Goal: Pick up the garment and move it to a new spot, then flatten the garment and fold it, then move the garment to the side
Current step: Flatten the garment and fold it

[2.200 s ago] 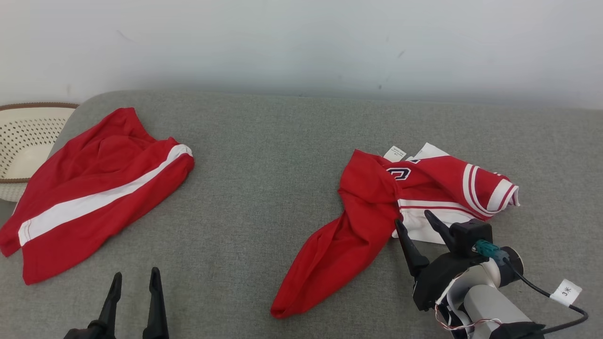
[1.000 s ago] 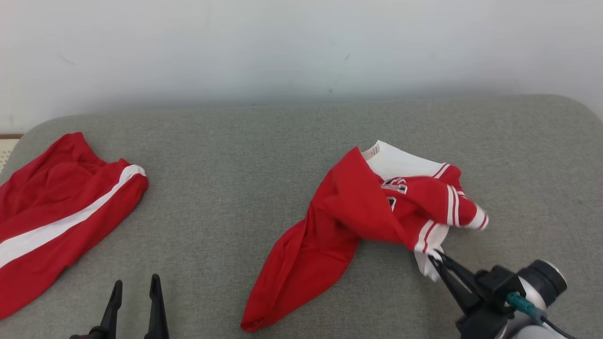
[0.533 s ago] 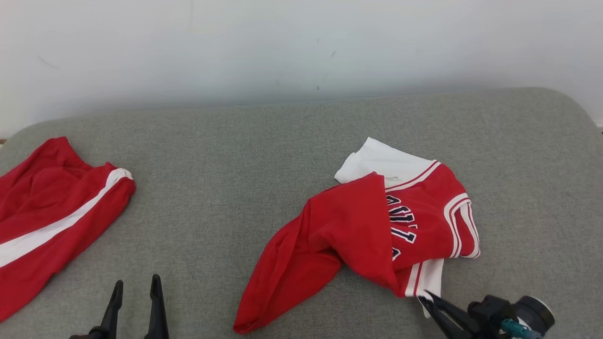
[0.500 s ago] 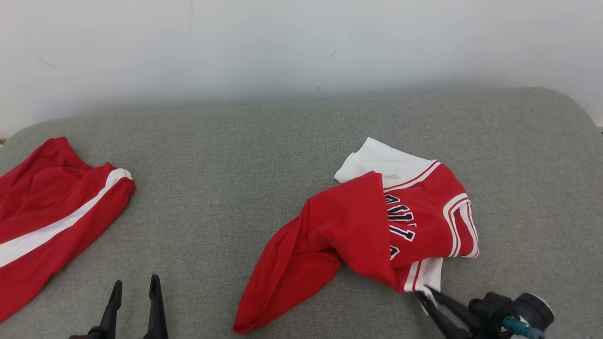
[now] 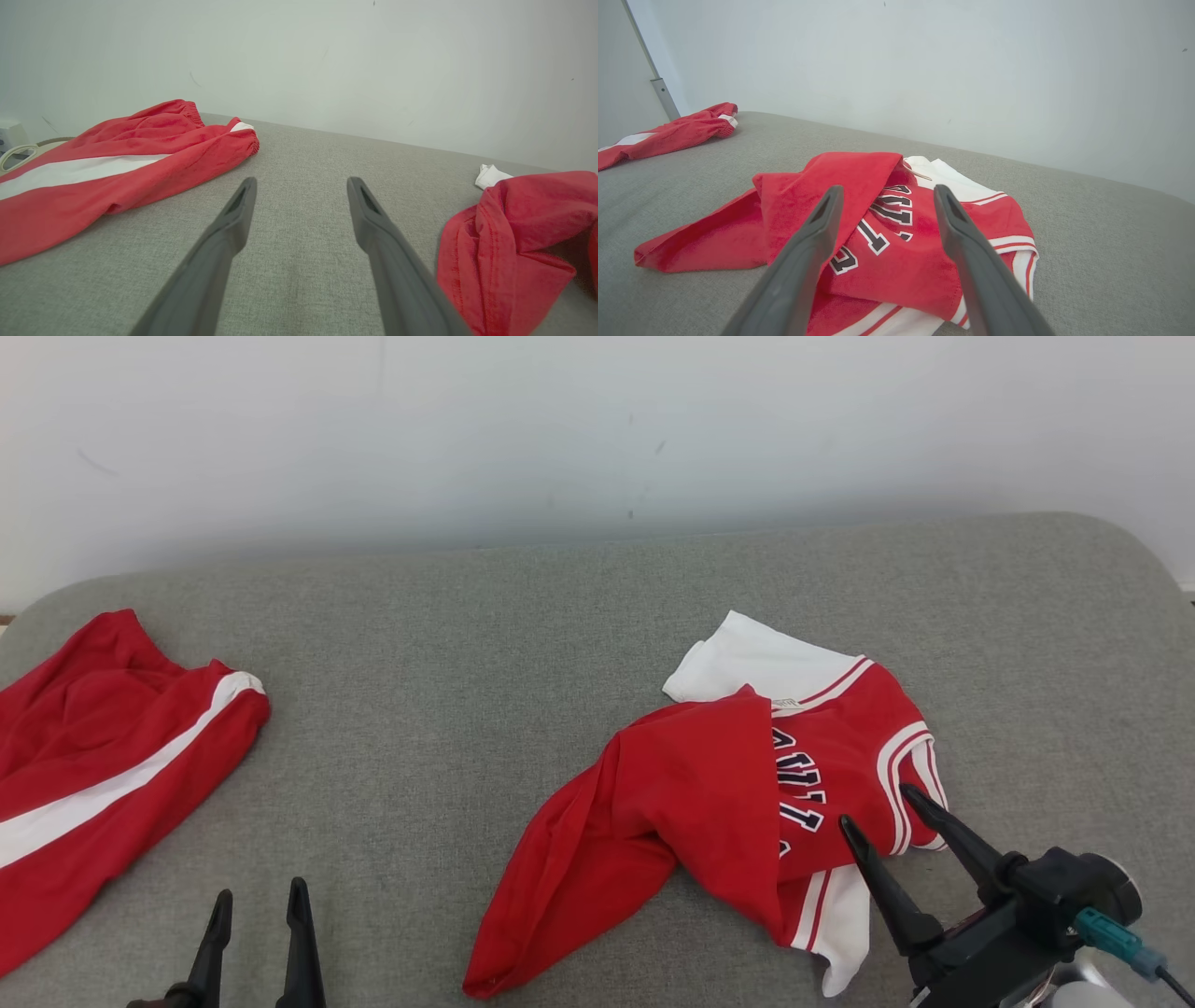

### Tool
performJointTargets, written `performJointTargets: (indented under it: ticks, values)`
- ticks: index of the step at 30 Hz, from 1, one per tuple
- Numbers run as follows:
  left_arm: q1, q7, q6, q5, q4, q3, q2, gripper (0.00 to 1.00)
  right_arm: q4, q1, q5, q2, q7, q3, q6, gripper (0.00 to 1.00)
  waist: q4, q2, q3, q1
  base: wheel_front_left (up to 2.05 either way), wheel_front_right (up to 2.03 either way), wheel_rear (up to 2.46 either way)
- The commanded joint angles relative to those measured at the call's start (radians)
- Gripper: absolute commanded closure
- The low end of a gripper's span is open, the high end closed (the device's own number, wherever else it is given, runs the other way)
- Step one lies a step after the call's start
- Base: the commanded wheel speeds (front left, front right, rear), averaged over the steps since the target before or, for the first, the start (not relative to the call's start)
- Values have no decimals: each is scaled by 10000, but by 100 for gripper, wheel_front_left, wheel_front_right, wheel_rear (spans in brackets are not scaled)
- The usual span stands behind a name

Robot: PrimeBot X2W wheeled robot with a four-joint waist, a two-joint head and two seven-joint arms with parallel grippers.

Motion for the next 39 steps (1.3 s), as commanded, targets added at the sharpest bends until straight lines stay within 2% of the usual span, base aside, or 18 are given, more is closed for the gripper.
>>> performJointTargets:
  ticks: [1,5,9,15,23,28,39]
  values:
    - [97,-27,-10,77,-50,46,9,0,7,237,-196,294,-22,-251,-3,0,12,0,-3,0,0,0,0]
    - [179,-27,40,114,-156,20,5,0,88,578,-455,944,-25,-962,-3,0,52,0,4,0,0,0,0]
    - [200,-27,109,140,-243,-13,7,0,294,714,-733,1352,-26,-1220,-3,0,90,0,23,0,0,0,0]
    - [149,-27,112,127,-295,6,7,0,709,553,-793,1558,-26,-1451,-3,0,152,0,90,0,0,0,0]
    - [-43,-27,88,84,-247,-97,7,0,1931,-812,162,1744,233,-605,-3,0,344,0,189,0,0,0,0]
    - [-174,-27,-6,69,-129,-127,7,0,3544,-2687,1593,1752,710,255,-3,0,725,0,198,0,0,0,0]
    - [-145,-27,44,-17,-67,-221,5,0,5593,-4285,3430,1694,1093,1926,-3,0,1319,0,225,0,0,0,0]
